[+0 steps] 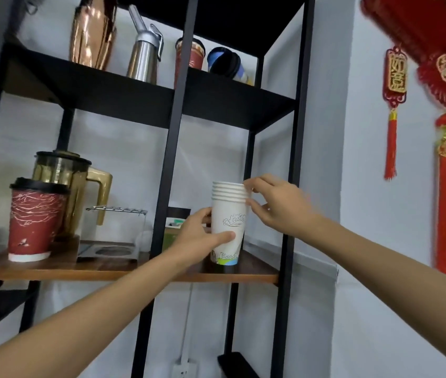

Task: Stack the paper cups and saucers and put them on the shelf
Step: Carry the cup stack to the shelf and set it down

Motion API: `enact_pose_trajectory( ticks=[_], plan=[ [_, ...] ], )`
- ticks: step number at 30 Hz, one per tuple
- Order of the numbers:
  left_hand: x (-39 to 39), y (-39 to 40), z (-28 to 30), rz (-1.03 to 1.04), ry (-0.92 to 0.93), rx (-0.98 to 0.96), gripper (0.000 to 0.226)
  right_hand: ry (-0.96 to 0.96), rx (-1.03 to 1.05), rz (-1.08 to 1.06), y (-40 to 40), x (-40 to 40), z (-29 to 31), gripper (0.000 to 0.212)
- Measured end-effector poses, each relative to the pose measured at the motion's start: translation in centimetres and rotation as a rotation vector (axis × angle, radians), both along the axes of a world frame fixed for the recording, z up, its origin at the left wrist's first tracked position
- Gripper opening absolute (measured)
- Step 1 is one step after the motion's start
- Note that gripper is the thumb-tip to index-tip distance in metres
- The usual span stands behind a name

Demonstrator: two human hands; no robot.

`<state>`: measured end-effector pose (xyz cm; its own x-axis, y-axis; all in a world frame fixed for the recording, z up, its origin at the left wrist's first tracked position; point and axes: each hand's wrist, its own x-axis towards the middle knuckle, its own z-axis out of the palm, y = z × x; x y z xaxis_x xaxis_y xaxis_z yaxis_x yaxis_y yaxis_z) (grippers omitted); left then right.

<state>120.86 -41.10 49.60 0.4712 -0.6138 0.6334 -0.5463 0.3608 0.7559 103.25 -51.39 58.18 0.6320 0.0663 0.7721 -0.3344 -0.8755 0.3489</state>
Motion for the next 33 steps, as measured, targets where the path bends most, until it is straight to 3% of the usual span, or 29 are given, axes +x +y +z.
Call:
enact_pose_trajectory(
  ticks=[15, 25, 33],
  plan=[
    [3.7, -9.5, -1.3, 0.197, 0.063, 0.020, 0.074, -0.153, 0.415, 0.123, -9.1, 8.4, -3.0, 0.035],
    [4.2, -10.0, -1.7, 0.272, 0.008, 0.077, 0.078, -0.181, 0.560, 0.139, -10.2, 9.2, -4.5, 0.041],
    [3.6, -9.6, -2.0, 0.349, -0.056, 0.161, 0.093, -0.160, 0.538, 0.118, -9.6, 8.9, -4.9, 0.048]
  ],
)
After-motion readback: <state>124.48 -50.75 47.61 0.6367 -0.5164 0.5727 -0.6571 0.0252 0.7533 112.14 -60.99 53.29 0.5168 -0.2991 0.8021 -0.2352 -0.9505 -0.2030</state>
